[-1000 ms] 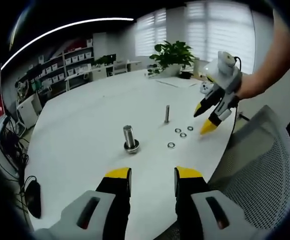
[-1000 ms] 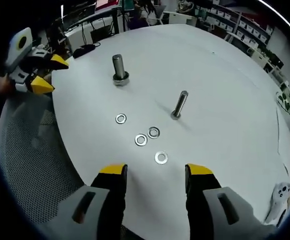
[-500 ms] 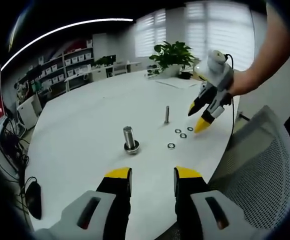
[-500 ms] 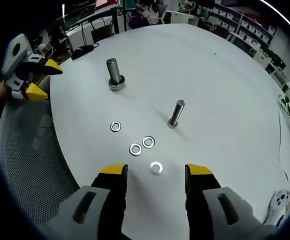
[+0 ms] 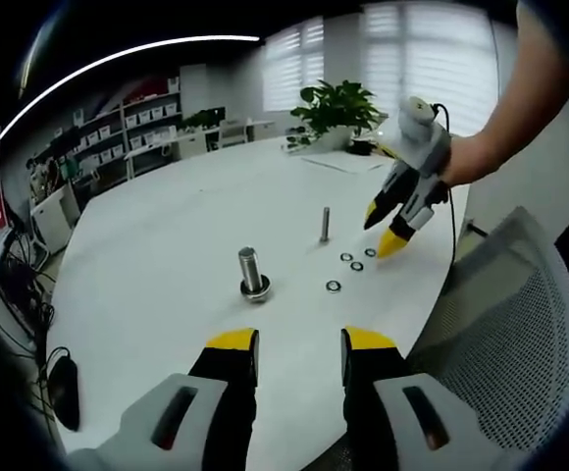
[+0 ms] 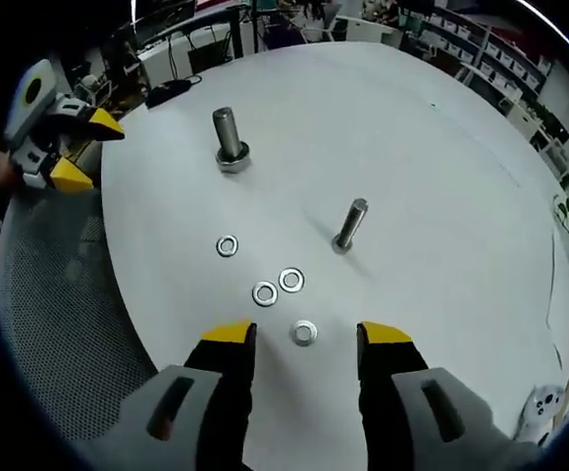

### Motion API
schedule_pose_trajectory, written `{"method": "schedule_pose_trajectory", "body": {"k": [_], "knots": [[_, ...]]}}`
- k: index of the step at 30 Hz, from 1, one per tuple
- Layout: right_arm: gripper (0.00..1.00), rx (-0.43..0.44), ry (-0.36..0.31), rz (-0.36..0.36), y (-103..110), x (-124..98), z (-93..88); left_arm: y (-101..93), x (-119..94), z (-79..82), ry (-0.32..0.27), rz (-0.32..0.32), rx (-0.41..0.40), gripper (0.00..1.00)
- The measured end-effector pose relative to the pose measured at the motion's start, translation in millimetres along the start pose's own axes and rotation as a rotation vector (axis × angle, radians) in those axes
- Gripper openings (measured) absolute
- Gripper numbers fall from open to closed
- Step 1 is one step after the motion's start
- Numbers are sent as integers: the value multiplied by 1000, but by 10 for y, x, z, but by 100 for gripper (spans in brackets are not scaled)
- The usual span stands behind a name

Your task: Place the washer onto the threaded stud by aligning its center hole with the stud, sliding it down to the base, and recovering from edge contact or off-axis alignment until the washer reaches the visible bottom stop.

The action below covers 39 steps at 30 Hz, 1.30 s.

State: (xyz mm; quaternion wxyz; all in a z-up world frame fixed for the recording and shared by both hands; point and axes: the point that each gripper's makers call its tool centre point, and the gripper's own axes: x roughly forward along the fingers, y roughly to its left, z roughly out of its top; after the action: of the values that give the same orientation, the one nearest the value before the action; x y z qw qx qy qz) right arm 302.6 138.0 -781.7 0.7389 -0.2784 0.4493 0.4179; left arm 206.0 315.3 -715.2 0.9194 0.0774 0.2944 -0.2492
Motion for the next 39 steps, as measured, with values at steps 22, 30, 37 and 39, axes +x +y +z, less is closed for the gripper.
{"method": "schedule_pose_trajectory", "body": {"k": [22,30,37,39], "knots": [[29,-91,81,40,90,75,-93,-2,-21,-44,16,-12,2,31],[24,-127,108,52,85,132,-117,7,-18,-47,17,-12,-2,31],[18,-163,134,83,142,156,-80,6,-15,-59,21,-15,-5,31],[17,-165,147,90,122,159,-74,6,-13,-62,23,-16,-3,31]]}}
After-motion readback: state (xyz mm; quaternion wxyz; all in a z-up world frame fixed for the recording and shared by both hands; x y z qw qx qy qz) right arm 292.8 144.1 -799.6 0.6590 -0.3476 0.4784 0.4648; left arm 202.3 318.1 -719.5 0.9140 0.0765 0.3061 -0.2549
